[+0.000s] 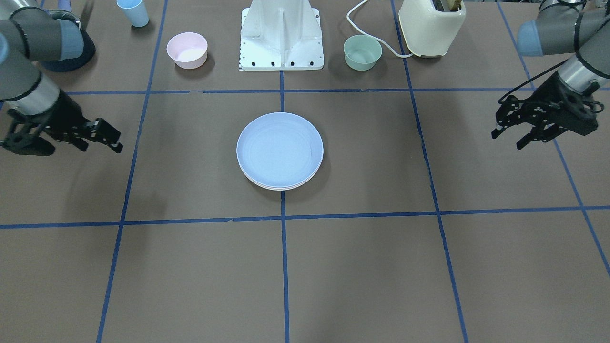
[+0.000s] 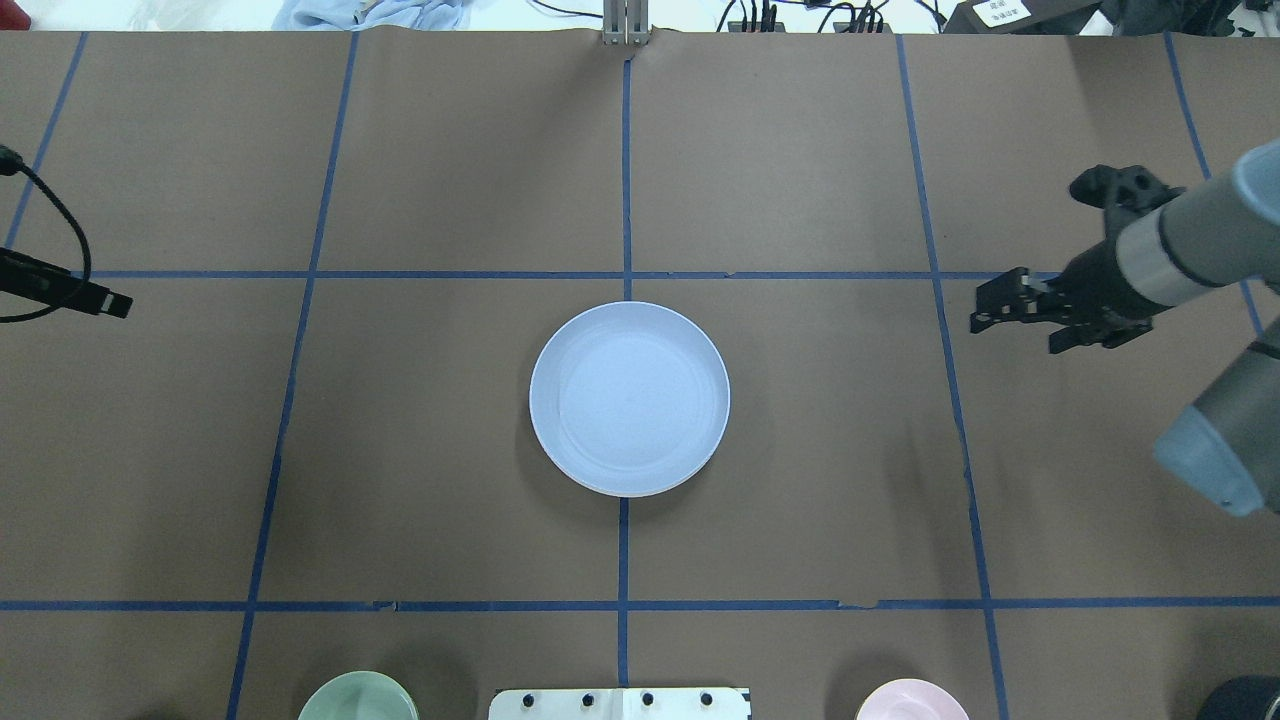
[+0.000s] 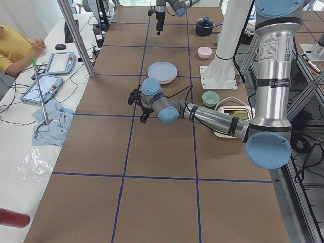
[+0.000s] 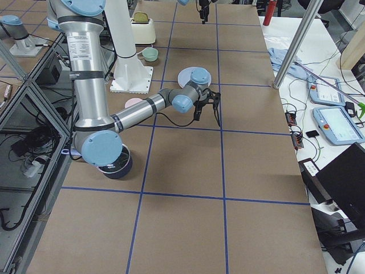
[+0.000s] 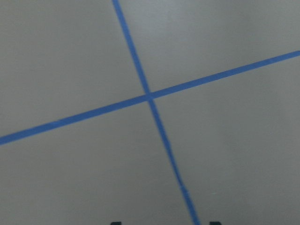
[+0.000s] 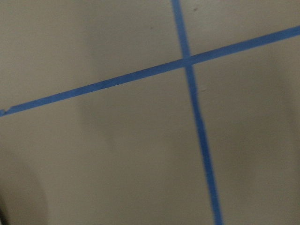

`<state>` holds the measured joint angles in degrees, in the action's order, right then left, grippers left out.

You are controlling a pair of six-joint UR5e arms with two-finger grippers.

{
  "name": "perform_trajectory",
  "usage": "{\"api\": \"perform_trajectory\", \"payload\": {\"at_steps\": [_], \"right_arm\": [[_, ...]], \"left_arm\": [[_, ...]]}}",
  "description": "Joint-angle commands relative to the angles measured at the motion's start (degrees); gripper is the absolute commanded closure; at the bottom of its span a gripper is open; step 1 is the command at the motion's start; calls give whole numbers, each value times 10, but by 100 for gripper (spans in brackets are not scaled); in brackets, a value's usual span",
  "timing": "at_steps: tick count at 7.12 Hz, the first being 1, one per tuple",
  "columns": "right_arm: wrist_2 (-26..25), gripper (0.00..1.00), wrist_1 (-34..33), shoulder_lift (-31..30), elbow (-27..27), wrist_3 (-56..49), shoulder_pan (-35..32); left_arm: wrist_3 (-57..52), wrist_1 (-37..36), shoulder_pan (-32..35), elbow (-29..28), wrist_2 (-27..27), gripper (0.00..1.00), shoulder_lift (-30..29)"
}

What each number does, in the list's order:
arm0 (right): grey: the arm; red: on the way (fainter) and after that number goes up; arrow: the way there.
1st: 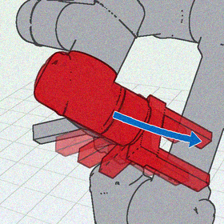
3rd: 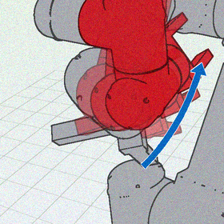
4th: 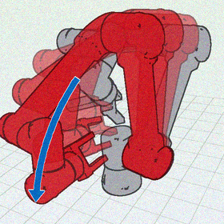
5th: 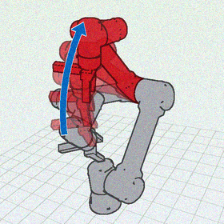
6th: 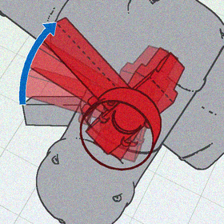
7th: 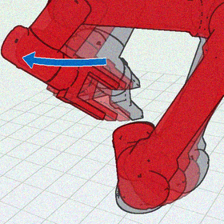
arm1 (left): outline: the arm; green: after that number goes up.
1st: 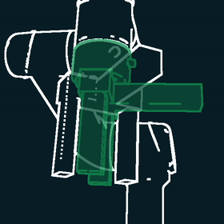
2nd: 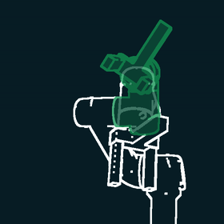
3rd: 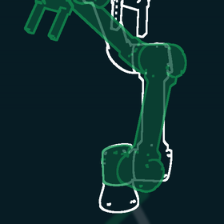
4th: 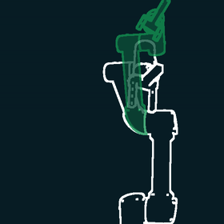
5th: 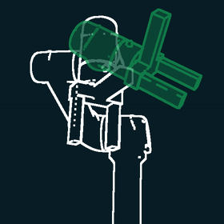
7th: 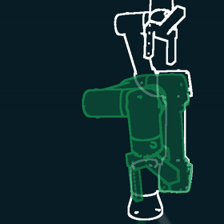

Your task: Stack three plates with pink and blue

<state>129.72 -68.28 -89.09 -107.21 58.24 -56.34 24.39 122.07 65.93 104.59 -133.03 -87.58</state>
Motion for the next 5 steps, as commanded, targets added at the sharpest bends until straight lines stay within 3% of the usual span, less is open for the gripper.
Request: {"api": "perform_trajectory", "payload": {"at_steps": [1,2,4,5], "right_arm": [[73,0,-12,-71,36,-238,-145],[84,0,-65,-72,57,-361,-205],[72,0,-240,-47,60,-580,-291],[69,0,-267,-42,60,-603,-300]], "left_arm": [[-193,-83,107,-17,-10,30,15],[-276,-103,154,-45,-11,27,16],[-334,-102,219,-94,-12,26,13],[-327,-108,220,-99,-14,2,9]]}}
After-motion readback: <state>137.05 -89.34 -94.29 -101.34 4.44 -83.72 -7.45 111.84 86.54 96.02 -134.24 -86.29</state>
